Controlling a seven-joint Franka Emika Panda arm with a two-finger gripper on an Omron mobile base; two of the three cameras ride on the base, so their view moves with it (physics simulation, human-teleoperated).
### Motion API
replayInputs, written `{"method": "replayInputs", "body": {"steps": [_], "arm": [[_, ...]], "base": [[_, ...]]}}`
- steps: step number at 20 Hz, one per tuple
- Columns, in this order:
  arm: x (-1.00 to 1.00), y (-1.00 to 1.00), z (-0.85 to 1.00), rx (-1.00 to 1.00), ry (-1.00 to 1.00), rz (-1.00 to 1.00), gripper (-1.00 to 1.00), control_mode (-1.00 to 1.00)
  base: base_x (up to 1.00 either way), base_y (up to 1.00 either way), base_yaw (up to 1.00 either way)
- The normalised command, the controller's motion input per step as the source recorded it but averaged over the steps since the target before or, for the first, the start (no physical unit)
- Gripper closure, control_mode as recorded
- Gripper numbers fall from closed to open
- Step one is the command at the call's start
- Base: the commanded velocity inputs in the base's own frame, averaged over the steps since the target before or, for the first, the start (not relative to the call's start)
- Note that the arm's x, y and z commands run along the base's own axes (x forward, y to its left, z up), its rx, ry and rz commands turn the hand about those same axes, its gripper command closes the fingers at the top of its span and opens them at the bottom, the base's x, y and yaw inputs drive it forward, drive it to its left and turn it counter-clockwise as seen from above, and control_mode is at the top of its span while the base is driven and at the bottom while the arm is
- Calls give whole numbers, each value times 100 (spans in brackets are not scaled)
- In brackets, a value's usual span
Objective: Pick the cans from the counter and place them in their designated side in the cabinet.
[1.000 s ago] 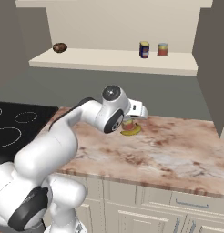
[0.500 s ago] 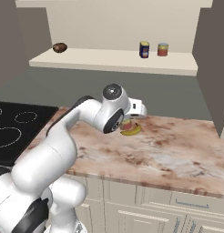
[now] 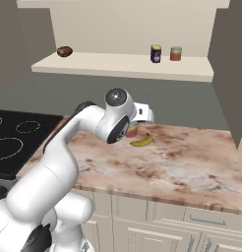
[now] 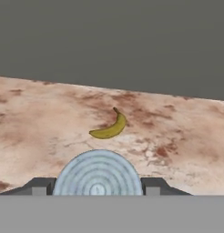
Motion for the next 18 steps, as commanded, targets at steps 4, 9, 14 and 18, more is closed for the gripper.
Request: {"method": "replayInputs", "body": {"steps": [4, 9, 14, 18], "arm": [[-20, 15, 22, 0, -7, 2, 100, -100], [-19, 15, 26, 0, -6, 2, 100, -100], [-14, 11, 27, 0, -2, 2, 100, -100], [-14, 3, 27, 0, 0, 0, 100, -100]], "base": [[0, 0, 0], [0, 0, 0], [0, 0, 0], [0, 0, 0]]}}
